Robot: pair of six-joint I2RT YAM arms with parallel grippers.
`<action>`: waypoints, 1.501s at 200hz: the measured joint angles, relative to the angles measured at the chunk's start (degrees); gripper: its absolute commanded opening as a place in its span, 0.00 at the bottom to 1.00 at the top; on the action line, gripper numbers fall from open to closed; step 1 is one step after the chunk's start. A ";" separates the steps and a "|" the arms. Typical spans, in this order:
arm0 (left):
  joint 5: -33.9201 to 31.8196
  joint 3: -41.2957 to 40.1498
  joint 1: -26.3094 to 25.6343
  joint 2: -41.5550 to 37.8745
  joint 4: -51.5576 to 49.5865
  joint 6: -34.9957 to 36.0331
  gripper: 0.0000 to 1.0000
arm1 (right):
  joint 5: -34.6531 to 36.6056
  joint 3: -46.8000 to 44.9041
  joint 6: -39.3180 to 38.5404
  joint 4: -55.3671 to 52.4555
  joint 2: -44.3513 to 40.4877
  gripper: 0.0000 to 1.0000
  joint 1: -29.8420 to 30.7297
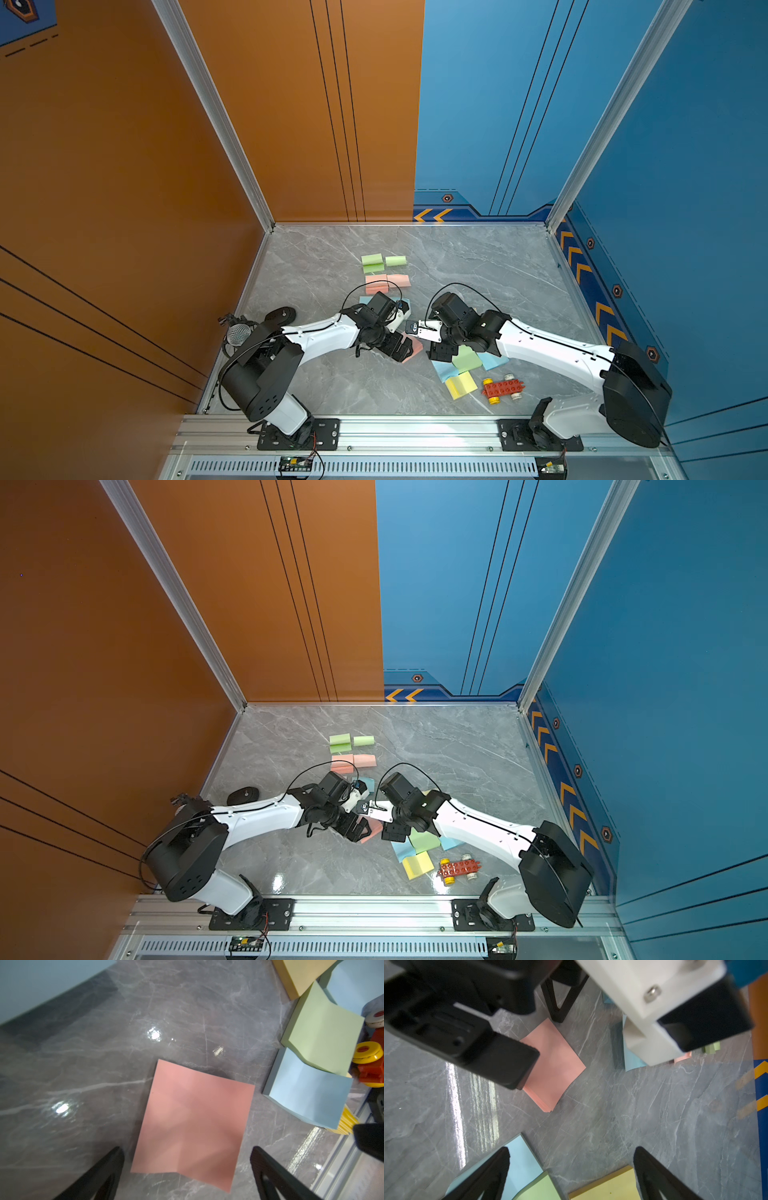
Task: Tear off pages from different memo pads
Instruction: Pick up the memo pad from the center of the board.
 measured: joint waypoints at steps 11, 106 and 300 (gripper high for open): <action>-0.17 -0.07 -0.09 -0.11 -0.17 -0.02 0.99 | 0.02 0.00 0.00 0.00 0.00 0.96 0.00; -0.98 -0.04 -0.15 0.28 -0.15 -0.04 0.82 | 0.66 0.00 -0.42 -0.02 0.00 0.95 0.28; -1.44 -0.04 0.96 0.44 -0.83 -0.46 0.72 | 6.36 0.92 -16.48 17.00 11.67 0.47 4.76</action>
